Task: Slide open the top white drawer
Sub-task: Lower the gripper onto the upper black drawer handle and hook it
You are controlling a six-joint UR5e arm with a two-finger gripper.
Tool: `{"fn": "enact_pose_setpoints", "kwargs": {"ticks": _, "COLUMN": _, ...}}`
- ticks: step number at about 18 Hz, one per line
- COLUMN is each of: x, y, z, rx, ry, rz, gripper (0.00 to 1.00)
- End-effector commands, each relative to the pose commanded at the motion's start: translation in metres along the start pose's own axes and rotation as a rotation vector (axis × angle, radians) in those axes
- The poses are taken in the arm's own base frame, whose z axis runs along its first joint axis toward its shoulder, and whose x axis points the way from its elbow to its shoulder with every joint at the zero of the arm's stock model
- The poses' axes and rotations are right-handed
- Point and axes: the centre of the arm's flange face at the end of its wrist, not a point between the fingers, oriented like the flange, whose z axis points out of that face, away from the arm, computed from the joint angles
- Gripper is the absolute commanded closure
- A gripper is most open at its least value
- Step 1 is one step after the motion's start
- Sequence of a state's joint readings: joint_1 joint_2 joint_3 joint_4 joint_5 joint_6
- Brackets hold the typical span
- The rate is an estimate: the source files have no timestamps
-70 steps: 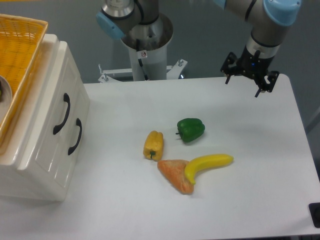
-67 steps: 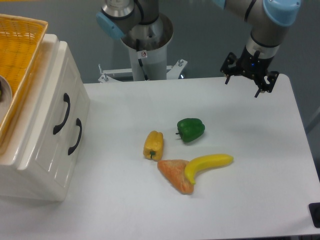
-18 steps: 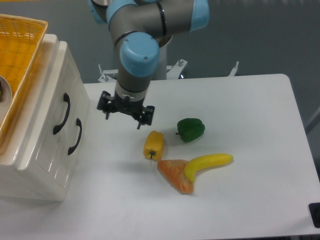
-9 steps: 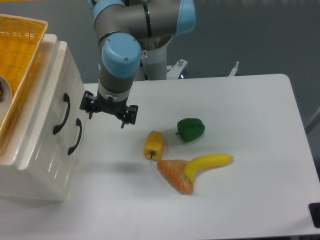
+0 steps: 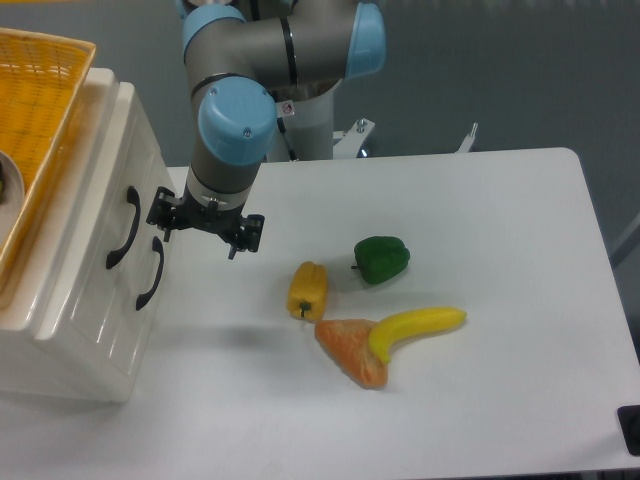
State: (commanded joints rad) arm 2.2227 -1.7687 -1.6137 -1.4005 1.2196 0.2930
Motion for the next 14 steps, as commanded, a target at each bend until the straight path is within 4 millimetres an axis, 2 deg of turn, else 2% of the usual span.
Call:
{"fn": "enact_pose_setpoints", "kwargs": {"ticks": 2, "x": 0.003, "y": 0.000, "z": 0.002, "rx": -0.001, "ry": 0.007, "rz": 0.001, "gripper": 0.00}}
{"fn": "enact_pose_setpoints", "kwargs": {"ticks": 4, "x": 0.015, "y": 0.000, "z": 0.008, "rx": -0.012, "ry": 0.009, "rz": 0.010, "gripper": 0.00}}
{"fn": "enact_pose_setpoints", "kwargs": {"ticks": 8, "x": 0.027, "y": 0.002, "z": 0.017, "rx": -0.030, "ry": 0.012, "rz": 0.010, "gripper": 0.00}}
{"fn": "enact_pose_setpoints", "kwargs": {"ticks": 14, "x": 0.027, "y": 0.004, "z": 0.013, "rx": -0.030, "ry": 0.022, "rz": 0.004, "gripper": 0.00}}
